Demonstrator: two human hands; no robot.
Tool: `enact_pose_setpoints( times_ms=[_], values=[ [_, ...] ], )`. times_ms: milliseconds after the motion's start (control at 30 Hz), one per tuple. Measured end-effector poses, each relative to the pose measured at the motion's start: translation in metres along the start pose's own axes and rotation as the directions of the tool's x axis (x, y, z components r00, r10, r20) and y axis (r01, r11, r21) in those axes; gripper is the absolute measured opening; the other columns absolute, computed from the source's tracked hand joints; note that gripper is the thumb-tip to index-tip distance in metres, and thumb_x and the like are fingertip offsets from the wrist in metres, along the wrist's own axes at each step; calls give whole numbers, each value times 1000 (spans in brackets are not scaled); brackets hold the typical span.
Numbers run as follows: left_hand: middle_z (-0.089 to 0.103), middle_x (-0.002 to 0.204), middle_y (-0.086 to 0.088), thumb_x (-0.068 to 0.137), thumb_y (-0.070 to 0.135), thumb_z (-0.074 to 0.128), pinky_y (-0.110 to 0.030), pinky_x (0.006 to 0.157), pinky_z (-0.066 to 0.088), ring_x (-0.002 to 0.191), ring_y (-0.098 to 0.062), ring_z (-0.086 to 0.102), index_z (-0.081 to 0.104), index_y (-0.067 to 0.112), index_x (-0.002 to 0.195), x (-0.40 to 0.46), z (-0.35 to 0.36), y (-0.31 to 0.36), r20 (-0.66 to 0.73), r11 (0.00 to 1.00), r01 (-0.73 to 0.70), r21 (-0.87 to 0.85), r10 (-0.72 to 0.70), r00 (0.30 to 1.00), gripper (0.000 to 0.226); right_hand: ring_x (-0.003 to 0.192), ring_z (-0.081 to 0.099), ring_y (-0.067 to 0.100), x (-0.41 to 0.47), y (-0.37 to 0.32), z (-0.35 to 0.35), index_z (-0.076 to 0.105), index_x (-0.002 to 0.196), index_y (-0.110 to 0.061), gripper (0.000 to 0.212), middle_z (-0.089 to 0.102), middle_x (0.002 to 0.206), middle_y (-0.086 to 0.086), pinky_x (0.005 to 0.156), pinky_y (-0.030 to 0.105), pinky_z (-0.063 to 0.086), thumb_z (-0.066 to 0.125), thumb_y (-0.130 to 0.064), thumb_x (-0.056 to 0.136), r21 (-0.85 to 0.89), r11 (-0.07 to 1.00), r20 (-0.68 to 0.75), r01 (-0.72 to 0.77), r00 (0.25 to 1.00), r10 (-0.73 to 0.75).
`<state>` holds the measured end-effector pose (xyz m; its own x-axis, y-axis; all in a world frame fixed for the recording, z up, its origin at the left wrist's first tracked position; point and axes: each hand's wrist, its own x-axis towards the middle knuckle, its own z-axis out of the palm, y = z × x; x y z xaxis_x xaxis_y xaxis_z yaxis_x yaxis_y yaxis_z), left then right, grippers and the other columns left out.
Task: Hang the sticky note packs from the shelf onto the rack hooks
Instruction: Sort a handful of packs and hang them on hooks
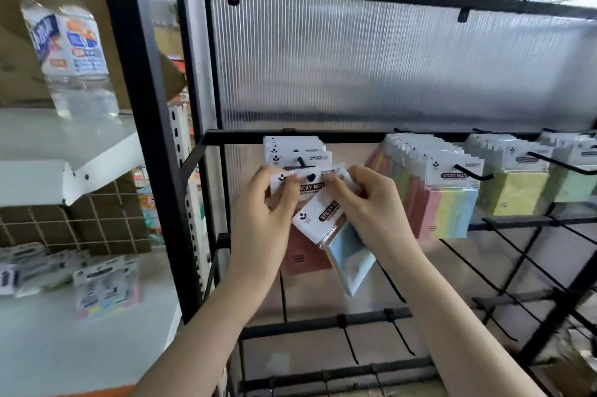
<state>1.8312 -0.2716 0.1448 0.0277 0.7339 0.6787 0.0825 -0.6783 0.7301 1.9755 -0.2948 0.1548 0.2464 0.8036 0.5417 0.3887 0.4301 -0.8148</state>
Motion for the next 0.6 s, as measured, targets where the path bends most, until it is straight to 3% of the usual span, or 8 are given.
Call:
enact_pose_setpoints(
  times_ms=[67, 200, 267, 400, 533, 600],
  values=[
    [60, 88, 12, 88, 41, 59, -18, 67, 46, 80, -5, 58, 55, 22, 99, 1, 3, -9, -86, 988, 11, 155, 3, 996, 23, 59, 65, 8, 4, 8, 1, 53, 78, -5, 29, 65, 63, -6, 49, 22, 45, 68, -28, 88, -5, 1000, 2, -2, 1000, 2],
    [53, 114, -3, 81, 52, 57, -23, 91, 42, 109, -16, 51, 44, 19, 114, 3, 8, -30, -173, 968, 100, 229, -61, 983, 48, 73, 65, 3, 14, 25, 6, 46, 95, -24, 34, 64, 84, -11, 56, 14, 44, 71, -43, 82, -98, 994, -59, -57, 997, 51],
    [50, 119, -4, 82, 49, 59, -21, 92, 38, 113, -16, 48, 43, 14, 120, 6, 11, -41, -176, 957, 156, 244, -114, 978, 54, 72, 62, -1, 19, 32, 10, 42, 90, -30, 34, 63, 86, -9, 56, 18, 41, 70, -47, 80, -138, 985, -62, -100, 994, 92],
    [53, 112, -2, 83, 37, 65, -14, 83, 41, 102, -12, 51, 47, 13, 117, 18, 17, -54, -215, 951, 220, 215, -174, 961, 45, 65, 57, -10, 27, 44, 17, 39, 81, -30, 33, 59, 78, -10, 53, 19, 37, 69, -45, 82, -160, 976, -62, -145, 989, 136],
    [58, 110, -6, 82, 33, 66, -34, 86, 48, 103, -21, 56, 51, 10, 112, 29, 22, -59, -260, 946, 218, 240, -154, 953, 41, 71, 65, 8, 37, 51, 21, 42, 83, -26, 35, 66, 80, -7, 55, 26, 42, 66, -51, 83, -140, 969, -41, -203, 979, 199],
    [60, 110, -6, 82, 36, 66, -40, 84, 51, 102, -22, 58, 51, 12, 110, 33, 23, -61, -267, 936, 252, 246, -184, 946, 39, 72, 65, 10, 41, 52, 24, 42, 83, -25, 35, 67, 79, -7, 55, 27, 41, 64, -52, 84, -148, 964, -40, -220, 975, 217]
  ],
)
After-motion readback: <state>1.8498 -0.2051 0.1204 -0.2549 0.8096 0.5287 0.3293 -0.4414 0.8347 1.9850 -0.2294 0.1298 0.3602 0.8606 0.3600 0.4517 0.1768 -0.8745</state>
